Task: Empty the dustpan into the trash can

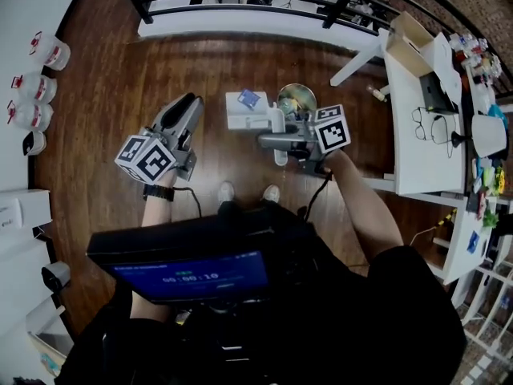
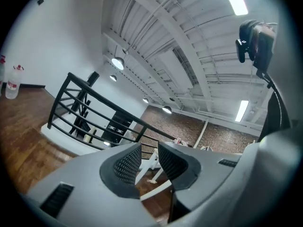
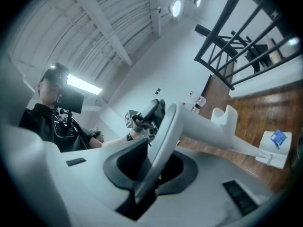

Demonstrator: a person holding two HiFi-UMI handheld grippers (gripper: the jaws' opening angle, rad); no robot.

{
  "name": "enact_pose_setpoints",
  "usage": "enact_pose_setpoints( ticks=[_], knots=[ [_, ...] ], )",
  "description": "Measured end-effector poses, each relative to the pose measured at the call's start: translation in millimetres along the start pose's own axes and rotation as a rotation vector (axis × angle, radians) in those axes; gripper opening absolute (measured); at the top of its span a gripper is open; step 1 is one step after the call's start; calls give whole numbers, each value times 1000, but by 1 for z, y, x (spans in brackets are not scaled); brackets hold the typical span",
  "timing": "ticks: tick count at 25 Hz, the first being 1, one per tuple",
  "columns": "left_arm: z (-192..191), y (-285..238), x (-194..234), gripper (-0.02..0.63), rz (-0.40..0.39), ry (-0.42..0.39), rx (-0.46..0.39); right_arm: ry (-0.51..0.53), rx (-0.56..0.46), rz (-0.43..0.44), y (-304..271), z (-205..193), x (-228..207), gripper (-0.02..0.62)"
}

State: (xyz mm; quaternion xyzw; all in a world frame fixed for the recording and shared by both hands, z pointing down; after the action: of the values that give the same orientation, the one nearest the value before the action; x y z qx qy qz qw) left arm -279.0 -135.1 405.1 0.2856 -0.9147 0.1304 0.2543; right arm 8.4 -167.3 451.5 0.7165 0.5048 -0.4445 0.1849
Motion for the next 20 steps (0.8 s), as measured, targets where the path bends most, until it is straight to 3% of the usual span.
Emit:
enact_pose_setpoints(
  ticks=[5, 11, 15, 20],
  knots=[
    [-37, -25, 8, 104, -44, 119, 68, 39, 18, -12, 4, 3, 39, 63],
    [-86, -56, 15, 105, -84, 330, 133, 115, 53, -37, 16, 4, 82, 64],
    [-120, -86, 12, 209, -97, 509, 199, 154, 30, -47, 35, 6, 110, 69],
    [-153, -127, 8, 244, -164, 669, 240, 186, -9, -70, 51, 12, 137, 74]
  ],
)
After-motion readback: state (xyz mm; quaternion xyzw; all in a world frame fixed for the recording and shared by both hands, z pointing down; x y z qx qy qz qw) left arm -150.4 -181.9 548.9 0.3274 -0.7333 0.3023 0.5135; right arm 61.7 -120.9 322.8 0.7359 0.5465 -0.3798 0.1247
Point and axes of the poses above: the fingertips, and each gripper's own axes: y backward along the fingers, x to its left, z out of its top, the point moved 9 cm from there along y, backward along the fingers, and after that the axes turned 11 degrees about x, right-handed, at the moved point
